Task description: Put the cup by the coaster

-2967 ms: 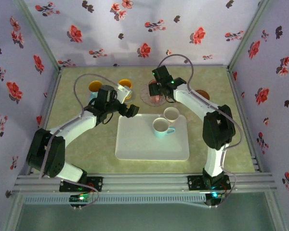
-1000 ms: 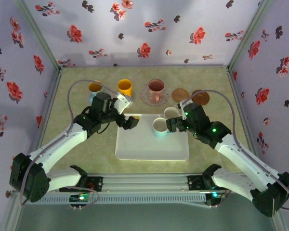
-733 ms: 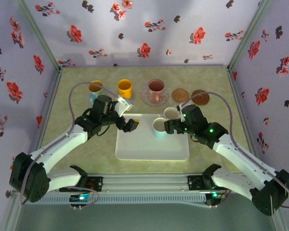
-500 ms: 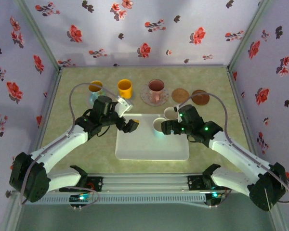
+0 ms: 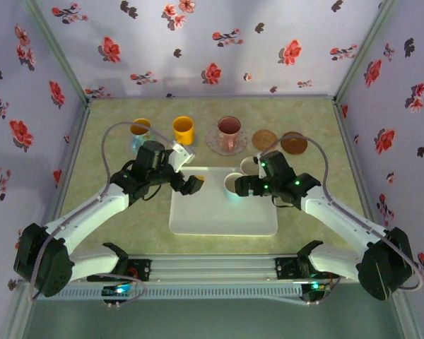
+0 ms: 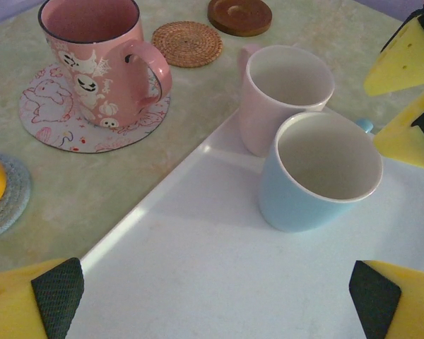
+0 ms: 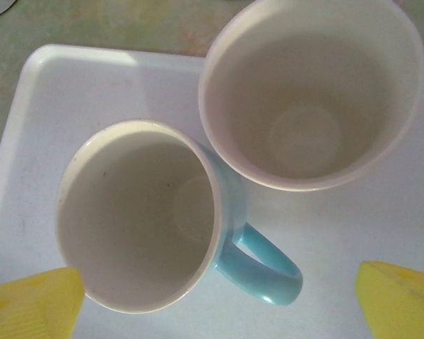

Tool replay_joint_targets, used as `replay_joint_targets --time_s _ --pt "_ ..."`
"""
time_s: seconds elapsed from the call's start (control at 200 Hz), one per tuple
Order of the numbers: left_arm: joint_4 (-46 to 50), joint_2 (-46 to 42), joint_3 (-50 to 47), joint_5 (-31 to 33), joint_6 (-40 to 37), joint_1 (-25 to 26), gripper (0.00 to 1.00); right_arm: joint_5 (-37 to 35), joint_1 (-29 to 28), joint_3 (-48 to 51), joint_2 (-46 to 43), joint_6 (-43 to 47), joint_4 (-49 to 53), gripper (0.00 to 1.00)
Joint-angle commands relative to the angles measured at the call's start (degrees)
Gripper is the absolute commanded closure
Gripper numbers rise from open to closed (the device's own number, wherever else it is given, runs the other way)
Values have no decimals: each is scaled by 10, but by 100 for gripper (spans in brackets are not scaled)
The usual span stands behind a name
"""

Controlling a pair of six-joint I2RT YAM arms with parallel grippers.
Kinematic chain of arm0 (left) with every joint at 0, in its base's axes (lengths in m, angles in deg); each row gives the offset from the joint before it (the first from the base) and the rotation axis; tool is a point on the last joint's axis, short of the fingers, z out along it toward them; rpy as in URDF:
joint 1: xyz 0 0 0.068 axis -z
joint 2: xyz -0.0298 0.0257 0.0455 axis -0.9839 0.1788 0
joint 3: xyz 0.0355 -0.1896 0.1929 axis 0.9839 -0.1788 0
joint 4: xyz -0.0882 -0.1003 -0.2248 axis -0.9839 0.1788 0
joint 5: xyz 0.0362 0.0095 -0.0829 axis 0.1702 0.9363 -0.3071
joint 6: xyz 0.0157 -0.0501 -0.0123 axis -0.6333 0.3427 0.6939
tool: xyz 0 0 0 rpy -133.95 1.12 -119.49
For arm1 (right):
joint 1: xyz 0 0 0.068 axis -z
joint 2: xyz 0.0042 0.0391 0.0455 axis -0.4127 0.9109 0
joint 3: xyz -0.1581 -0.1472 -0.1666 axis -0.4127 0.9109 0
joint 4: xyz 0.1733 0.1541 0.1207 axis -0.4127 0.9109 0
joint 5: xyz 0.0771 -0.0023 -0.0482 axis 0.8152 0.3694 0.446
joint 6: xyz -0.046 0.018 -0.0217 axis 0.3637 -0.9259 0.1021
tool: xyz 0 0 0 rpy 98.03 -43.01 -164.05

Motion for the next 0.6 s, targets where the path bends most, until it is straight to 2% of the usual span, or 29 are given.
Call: replay_joint_targets --time_s 0.0,0.595 --pt "-12 6 -1 -11 5 5 0 25 4 -9 14 -16 -14 1" --pt "-14 18 2 -18 5 5 0 82 4 4 33 -33 -39 1"
